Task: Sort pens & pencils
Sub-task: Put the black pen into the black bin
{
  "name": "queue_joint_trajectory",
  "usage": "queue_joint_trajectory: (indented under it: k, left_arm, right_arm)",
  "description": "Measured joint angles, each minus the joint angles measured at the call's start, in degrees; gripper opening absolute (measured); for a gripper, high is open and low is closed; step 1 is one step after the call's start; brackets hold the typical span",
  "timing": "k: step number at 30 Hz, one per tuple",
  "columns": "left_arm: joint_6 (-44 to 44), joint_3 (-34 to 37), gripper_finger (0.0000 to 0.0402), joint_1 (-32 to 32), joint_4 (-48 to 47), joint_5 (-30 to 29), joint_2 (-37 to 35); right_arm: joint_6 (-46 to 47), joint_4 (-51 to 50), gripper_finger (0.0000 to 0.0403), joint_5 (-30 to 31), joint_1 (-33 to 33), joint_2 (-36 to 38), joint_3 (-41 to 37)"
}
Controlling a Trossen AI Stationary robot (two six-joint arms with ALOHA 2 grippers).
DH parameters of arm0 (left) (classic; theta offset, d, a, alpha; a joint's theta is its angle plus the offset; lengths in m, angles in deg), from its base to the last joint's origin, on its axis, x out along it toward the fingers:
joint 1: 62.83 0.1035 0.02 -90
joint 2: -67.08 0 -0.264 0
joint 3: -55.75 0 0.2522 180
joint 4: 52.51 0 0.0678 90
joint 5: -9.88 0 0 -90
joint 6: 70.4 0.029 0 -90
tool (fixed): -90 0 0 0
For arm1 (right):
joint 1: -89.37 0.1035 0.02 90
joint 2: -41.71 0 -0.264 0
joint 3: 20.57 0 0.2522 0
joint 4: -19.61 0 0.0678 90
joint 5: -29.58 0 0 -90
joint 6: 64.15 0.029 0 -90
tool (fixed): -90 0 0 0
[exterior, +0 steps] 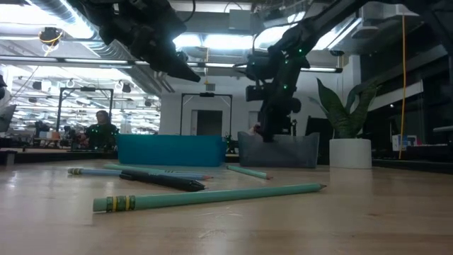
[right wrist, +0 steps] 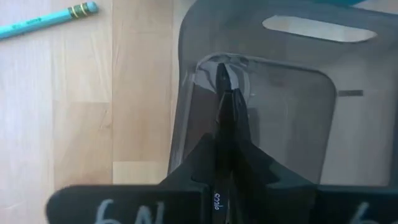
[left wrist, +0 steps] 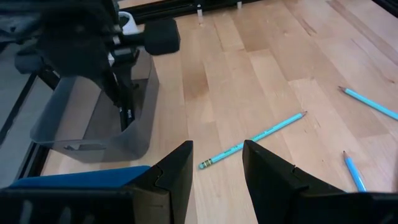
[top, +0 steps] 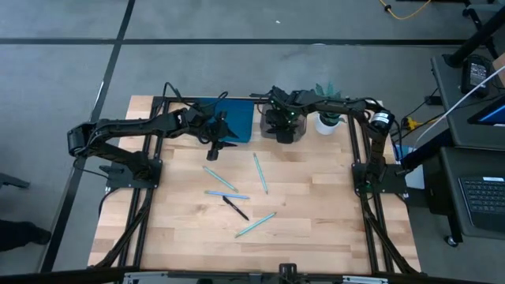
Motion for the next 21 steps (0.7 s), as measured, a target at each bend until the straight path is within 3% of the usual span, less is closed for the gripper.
queue_joint_trajectory:
  k: [11,17,21]
  left_arm:
    - [0.0,0.0,0.0134,0.0,-0.2,0.0,0.0]
    - [0.0,0.0,0.0134,0.0,-0.2,0.0,0.0]
    - [0.0,0.0,0.0134,0.0,-0.2,0.0,0.0]
  right_arm:
    - [0.9,1.5,0.0036,-1.5,-1.4,-1.0,0.0]
    - [2.7,3.1,0.0138,-1.6,-2.0,-1.0,0.0]
    - [3.3,3.2,0.0172,-1.5,-2.0,-1.0,0.0]
